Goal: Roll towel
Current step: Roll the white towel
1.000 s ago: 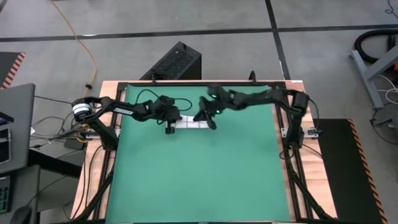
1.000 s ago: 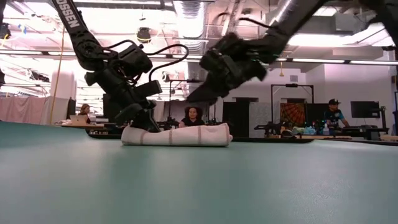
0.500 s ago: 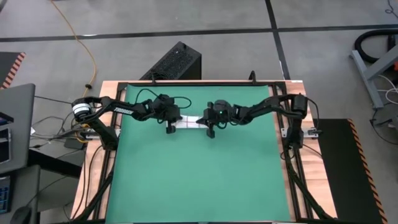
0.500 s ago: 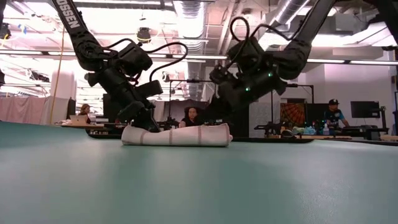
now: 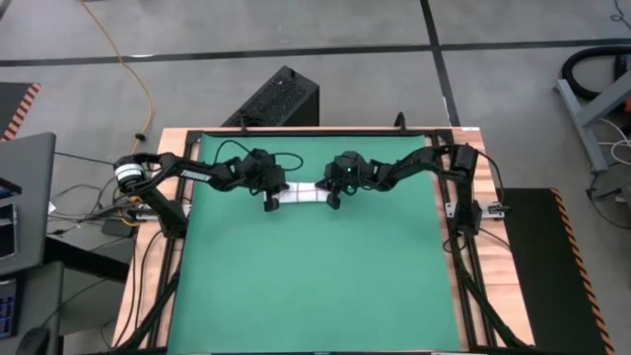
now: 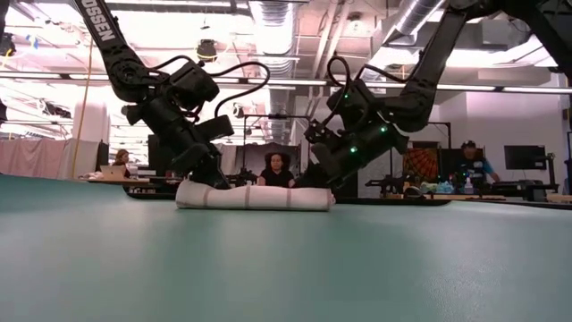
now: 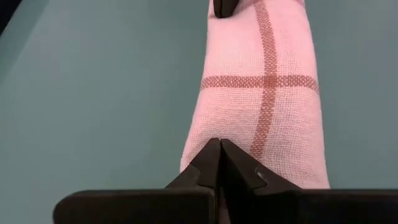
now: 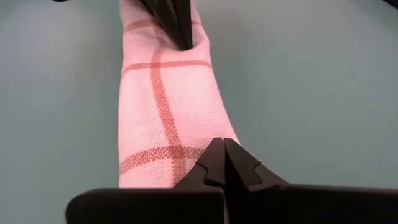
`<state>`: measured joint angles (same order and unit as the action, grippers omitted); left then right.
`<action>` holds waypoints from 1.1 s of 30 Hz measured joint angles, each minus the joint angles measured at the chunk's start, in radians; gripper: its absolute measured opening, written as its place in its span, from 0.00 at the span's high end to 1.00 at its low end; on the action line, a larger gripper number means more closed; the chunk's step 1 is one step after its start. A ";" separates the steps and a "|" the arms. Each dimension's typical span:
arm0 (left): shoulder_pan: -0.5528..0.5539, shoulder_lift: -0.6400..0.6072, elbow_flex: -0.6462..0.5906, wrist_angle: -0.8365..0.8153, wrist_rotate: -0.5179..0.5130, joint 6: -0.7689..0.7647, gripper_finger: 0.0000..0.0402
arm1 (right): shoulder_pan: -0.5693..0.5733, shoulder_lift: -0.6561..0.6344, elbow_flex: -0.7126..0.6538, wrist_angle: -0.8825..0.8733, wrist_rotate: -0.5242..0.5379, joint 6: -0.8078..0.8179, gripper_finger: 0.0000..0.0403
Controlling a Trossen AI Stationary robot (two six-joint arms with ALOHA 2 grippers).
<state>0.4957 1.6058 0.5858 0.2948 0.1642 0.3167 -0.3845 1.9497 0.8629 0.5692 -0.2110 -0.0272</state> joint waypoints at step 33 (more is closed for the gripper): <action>-0.030 -0.177 -0.302 0.427 -0.026 -0.197 1.00 | 0.011 0.001 0.000 -0.107 0.028 0.053 0.97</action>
<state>0.4655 1.4285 0.2836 0.7215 0.1386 0.1196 -0.3736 1.9507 0.8631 0.4625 -0.1825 0.0261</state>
